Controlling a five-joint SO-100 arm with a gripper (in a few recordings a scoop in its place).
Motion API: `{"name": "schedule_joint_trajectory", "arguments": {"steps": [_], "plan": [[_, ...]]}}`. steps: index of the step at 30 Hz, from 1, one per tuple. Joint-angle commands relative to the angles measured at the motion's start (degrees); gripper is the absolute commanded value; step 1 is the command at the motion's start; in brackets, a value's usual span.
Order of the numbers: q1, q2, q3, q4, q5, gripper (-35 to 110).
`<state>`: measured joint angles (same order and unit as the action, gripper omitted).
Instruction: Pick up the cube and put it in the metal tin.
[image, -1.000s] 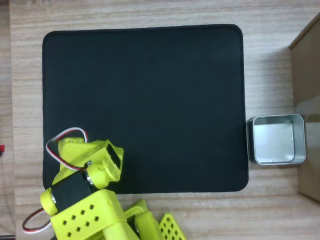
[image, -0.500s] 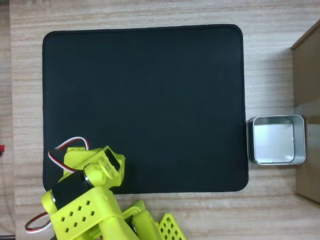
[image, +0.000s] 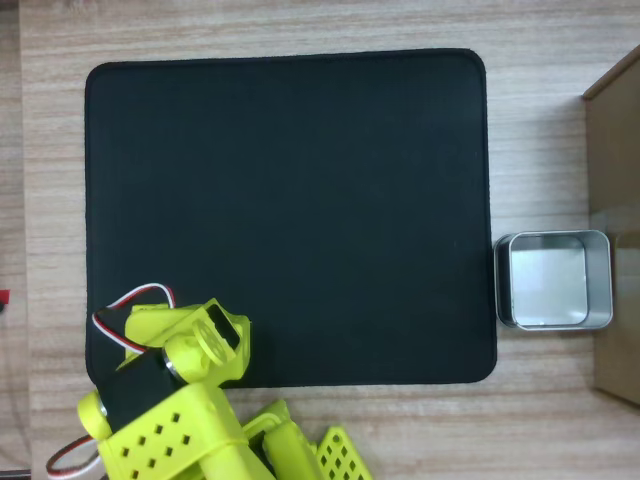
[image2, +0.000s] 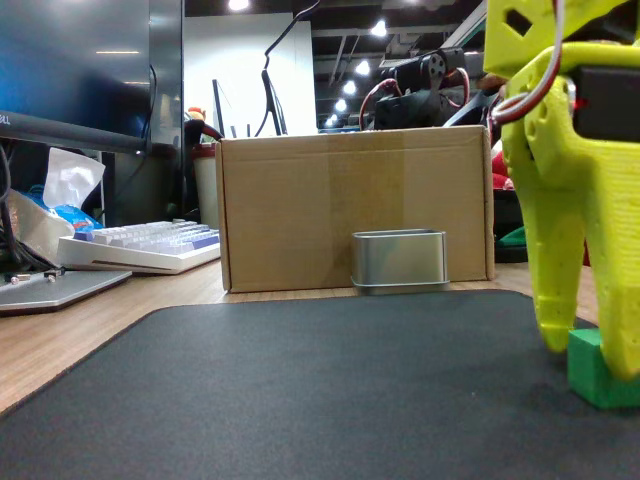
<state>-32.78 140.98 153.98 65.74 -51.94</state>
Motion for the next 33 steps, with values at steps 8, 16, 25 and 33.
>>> {"name": "schedule_joint_trajectory", "arguments": {"steps": [8,16,25,33], "plan": [[-0.53,-3.43,-0.97,-1.23,-0.79,8],[0.09,1.23,-0.88,-1.58,1.76,0],[3.34,9.40,-2.29,-0.35,6.06,0],[11.78,18.02,-6.50,1.76,10.28,0]]}}
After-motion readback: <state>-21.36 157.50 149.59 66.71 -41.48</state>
